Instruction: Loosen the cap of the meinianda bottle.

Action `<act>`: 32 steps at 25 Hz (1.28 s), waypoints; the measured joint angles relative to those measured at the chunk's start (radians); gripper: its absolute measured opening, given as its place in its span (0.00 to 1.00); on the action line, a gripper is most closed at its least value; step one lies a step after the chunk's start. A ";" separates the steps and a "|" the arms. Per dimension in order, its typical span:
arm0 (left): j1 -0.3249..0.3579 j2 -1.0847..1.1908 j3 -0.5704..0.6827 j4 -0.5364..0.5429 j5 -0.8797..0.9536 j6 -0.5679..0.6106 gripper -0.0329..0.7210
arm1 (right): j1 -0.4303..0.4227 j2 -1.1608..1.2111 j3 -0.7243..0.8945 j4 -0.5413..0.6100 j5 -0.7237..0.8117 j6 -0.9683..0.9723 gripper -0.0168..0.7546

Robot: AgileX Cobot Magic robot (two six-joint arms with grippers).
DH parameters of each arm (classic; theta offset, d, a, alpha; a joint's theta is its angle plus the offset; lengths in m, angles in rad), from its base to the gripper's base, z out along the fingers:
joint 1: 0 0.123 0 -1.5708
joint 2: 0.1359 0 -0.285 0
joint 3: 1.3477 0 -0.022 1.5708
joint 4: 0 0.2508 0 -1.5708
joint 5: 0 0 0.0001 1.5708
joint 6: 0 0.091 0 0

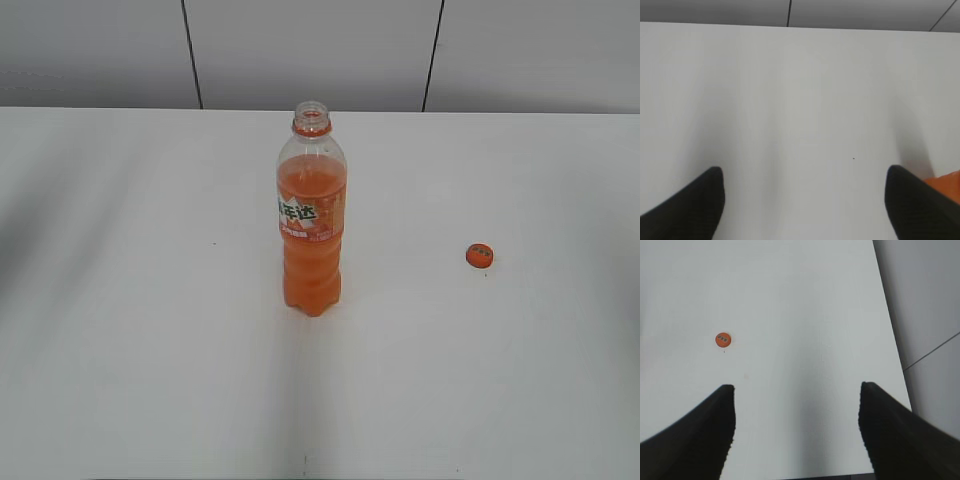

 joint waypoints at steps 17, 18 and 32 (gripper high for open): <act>-0.001 -0.321 0.057 0.001 0.053 0.000 0.83 | 0.000 -0.377 0.419 0.012 -0.087 -0.005 0.77; -0.001 -0.371 0.082 0.001 0.051 0.000 0.83 | 0.000 -0.399 0.441 0.015 -0.094 -0.005 0.77; -0.001 -0.788 0.379 0.009 0.045 0.000 0.83 | 0.000 -0.630 0.630 0.030 -0.176 -0.001 0.77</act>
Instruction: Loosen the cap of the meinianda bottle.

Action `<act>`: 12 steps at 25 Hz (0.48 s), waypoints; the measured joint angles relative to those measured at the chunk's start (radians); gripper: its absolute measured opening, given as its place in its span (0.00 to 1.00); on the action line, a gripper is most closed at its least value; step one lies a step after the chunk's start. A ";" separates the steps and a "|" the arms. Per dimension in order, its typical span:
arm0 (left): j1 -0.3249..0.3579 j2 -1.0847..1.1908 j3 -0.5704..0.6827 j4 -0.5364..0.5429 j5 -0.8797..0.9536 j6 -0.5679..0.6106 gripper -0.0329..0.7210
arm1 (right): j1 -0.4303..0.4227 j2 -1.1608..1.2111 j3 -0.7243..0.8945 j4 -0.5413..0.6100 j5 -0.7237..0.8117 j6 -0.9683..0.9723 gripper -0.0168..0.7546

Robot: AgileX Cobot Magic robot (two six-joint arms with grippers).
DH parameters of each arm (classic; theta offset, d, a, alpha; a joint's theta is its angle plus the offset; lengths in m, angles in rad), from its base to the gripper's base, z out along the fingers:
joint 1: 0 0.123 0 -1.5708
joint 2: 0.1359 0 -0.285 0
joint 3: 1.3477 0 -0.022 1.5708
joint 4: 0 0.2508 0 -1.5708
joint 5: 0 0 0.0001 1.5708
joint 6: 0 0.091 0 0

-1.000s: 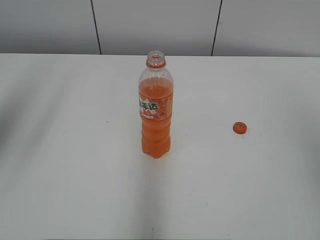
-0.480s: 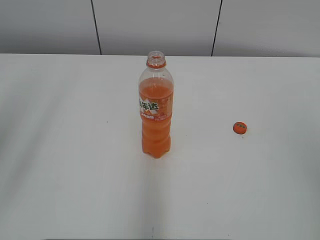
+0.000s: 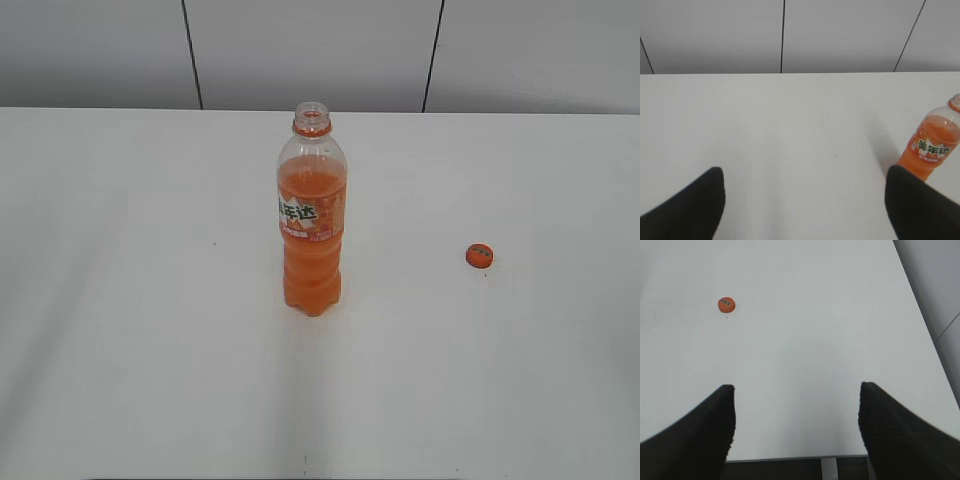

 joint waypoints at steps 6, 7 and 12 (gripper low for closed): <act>0.000 -0.150 0.043 0.041 0.096 0.000 0.83 | 0.000 -0.060 0.020 0.007 0.031 0.002 0.77; 0.000 -0.173 0.056 0.051 0.110 0.000 0.83 | 0.000 -0.071 0.027 0.007 0.038 0.002 0.77; 0.000 -0.313 0.124 0.070 0.149 0.000 0.83 | 0.000 -0.149 0.030 0.008 0.045 0.003 0.77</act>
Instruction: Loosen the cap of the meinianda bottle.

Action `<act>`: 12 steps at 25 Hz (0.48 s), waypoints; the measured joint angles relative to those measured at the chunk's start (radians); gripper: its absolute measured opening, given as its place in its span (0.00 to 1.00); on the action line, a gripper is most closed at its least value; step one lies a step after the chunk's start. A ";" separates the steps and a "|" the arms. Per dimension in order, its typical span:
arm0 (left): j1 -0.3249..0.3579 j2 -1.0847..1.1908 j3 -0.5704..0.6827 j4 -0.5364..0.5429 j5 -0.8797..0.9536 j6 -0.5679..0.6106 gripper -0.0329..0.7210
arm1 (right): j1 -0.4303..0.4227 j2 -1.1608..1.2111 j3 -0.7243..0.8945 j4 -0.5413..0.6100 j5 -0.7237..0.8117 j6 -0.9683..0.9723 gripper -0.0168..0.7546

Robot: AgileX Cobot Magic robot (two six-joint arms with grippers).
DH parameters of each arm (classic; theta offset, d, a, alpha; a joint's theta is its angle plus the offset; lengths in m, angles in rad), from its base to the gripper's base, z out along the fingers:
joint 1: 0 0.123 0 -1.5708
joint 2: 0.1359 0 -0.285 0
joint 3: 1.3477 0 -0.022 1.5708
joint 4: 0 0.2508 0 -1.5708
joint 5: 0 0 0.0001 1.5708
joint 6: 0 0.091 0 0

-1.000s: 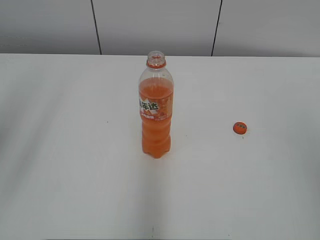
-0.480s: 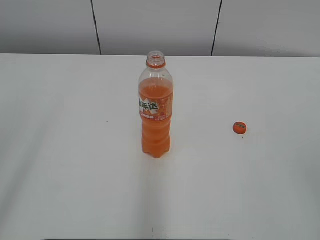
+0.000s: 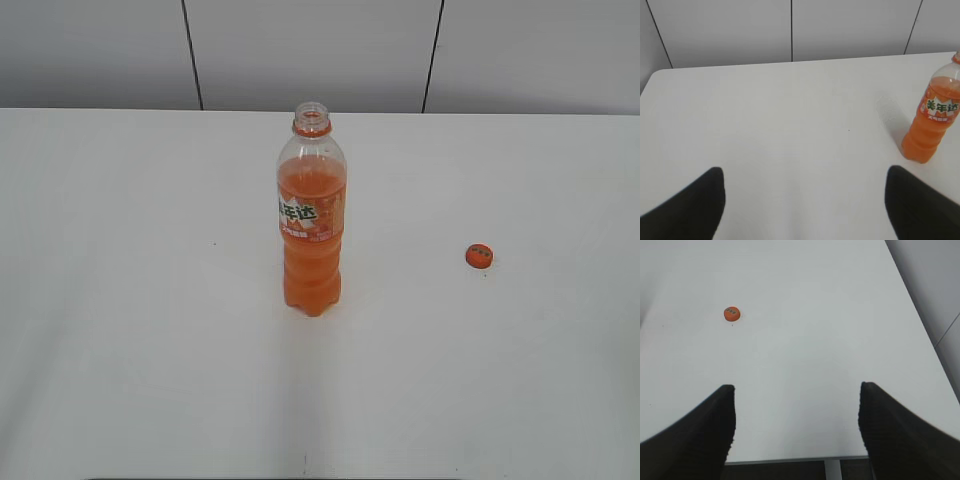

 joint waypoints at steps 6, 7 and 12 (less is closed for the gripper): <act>0.000 -0.087 0.067 0.024 0.078 0.000 0.81 | 0.000 -0.014 0.000 0.003 0.001 0.000 0.77; 0.000 -0.087 0.077 0.025 0.087 0.000 0.80 | 0.000 -0.014 0.000 0.003 0.001 0.000 0.77; 0.000 -0.087 0.094 0.026 0.087 0.000 0.74 | 0.000 -0.014 0.000 0.003 0.001 0.000 0.77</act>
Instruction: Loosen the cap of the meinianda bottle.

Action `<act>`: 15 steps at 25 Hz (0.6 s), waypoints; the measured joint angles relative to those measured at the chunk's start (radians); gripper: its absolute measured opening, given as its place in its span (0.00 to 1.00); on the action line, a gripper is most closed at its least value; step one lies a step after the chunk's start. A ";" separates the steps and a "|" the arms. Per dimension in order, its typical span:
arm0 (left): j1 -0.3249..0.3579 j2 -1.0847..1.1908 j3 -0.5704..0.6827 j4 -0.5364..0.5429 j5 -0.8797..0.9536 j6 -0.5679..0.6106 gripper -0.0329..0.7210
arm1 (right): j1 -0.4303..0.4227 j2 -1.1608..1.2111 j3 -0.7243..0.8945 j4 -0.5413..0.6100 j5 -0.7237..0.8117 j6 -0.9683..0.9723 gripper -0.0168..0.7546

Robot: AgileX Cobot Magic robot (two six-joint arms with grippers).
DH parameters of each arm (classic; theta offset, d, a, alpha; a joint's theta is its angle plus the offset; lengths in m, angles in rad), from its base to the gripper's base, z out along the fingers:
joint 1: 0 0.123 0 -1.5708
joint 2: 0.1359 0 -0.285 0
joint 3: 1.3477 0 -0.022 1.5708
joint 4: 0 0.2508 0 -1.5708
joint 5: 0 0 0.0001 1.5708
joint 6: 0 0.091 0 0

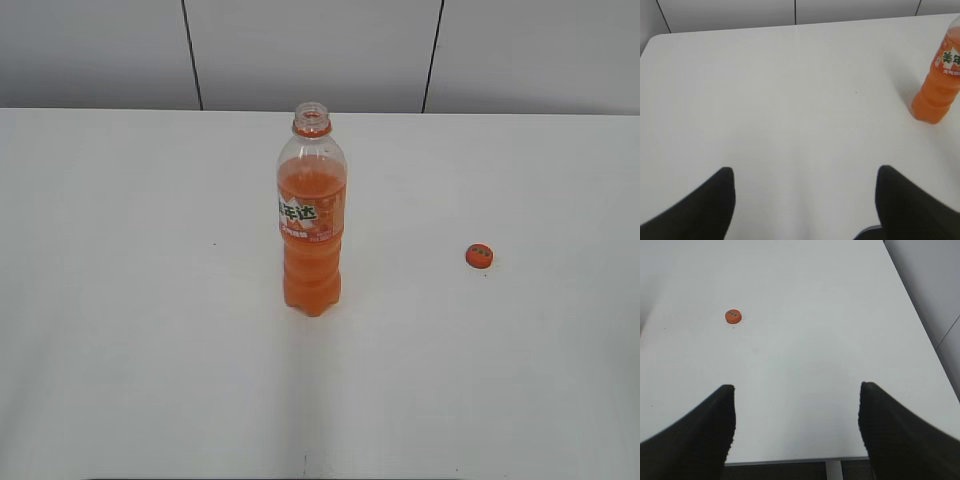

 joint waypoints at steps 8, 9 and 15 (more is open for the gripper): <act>0.000 0.000 0.000 0.000 0.000 0.000 0.71 | 0.000 0.000 0.000 0.000 0.000 0.000 0.77; 0.000 0.000 0.000 0.000 0.000 0.000 0.71 | 0.000 0.000 0.000 0.000 0.000 0.000 0.77; 0.000 0.000 0.000 0.000 0.000 0.000 0.71 | 0.000 0.000 0.000 0.000 0.000 0.000 0.77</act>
